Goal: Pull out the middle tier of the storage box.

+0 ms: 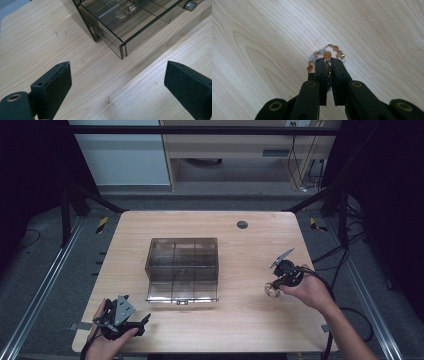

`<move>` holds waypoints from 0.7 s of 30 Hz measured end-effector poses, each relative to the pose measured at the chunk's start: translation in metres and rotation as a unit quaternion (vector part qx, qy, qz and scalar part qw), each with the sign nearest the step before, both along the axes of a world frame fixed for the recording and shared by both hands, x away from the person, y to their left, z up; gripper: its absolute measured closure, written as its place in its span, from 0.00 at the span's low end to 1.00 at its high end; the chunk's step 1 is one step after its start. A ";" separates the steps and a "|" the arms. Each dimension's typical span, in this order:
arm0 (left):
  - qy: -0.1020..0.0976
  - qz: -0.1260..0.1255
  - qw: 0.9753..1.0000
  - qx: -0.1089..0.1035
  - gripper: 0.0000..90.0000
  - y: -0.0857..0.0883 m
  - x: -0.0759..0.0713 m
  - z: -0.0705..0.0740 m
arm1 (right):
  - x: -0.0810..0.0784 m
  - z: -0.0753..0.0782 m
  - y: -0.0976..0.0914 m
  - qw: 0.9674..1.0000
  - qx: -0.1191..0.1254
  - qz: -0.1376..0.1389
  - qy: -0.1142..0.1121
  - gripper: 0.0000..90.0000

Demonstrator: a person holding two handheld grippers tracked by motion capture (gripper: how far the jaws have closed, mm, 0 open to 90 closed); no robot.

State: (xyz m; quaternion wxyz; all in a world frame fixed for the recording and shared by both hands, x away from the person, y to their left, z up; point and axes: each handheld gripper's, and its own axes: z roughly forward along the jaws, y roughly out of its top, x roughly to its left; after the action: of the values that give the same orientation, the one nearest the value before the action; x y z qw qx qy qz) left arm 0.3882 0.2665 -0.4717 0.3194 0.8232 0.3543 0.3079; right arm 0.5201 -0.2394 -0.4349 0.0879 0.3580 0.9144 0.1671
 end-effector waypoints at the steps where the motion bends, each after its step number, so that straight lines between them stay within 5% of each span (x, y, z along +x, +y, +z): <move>1: 0.000 0.000 1.000 0.000 0.08 0.000 0.000 0.000 | 0.000 0.000 0.000 1.000 0.000 -0.001 0.000 0.94; 21: 0.000 0.002 1.000 0.001 0.09 0.001 0.000 0.000 | -0.001 0.005 -0.005 1.000 0.004 -0.004 -0.004 0.94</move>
State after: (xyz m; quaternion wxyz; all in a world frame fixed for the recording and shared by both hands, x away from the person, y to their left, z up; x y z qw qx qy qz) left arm 0.3883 0.2679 -0.4713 0.3177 0.8227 0.3557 0.3095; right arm 0.5194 -0.2445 -0.4301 0.0909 0.3616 0.9118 0.1721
